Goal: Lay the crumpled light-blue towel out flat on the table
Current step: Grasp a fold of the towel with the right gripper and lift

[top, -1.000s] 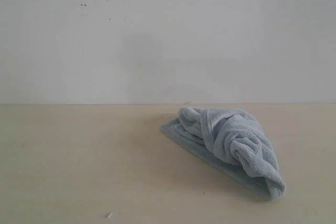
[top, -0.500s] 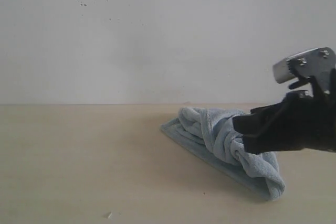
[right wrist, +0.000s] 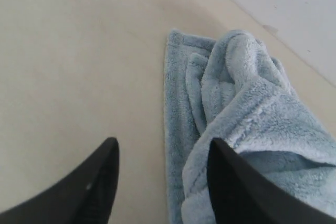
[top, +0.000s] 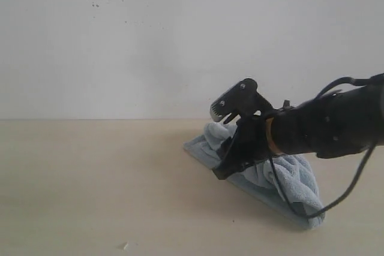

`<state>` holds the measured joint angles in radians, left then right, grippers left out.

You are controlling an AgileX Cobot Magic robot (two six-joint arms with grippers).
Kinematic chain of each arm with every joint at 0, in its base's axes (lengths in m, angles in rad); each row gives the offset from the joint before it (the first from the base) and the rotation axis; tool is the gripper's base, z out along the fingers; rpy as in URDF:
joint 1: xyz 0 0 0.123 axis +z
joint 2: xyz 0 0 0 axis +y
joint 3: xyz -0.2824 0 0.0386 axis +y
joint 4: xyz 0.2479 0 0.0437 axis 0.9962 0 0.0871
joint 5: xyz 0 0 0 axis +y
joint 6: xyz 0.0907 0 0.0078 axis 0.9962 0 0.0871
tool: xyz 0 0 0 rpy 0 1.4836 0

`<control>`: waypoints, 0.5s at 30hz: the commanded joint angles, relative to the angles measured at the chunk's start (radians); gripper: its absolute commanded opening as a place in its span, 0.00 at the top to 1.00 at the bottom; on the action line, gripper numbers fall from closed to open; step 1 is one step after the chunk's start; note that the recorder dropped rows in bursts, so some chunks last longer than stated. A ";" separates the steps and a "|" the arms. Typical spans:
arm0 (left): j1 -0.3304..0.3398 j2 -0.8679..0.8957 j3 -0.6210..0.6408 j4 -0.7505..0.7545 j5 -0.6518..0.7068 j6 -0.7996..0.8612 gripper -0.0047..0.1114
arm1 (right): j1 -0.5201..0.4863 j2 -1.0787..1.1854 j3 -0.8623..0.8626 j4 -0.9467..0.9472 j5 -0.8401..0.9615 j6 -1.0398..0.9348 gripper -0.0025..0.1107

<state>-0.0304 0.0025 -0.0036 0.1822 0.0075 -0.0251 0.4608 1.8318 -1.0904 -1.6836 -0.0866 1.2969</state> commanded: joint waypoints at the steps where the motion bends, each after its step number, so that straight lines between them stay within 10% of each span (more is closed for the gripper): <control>1: 0.001 -0.002 0.004 -0.009 0.008 0.001 0.92 | 0.008 0.109 -0.085 -0.008 0.087 0.006 0.54; 9: 0.001 -0.002 0.004 -0.009 0.008 0.001 0.92 | 0.009 0.268 -0.182 -0.001 0.252 -0.096 0.55; 15: 0.001 -0.002 0.004 -0.009 0.008 0.001 0.92 | 0.009 0.294 -0.182 0.055 0.461 -0.111 0.99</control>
<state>-0.0304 0.0025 -0.0036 0.1822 0.0075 -0.0251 0.4688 2.1301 -1.2650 -1.6624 0.2470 1.1924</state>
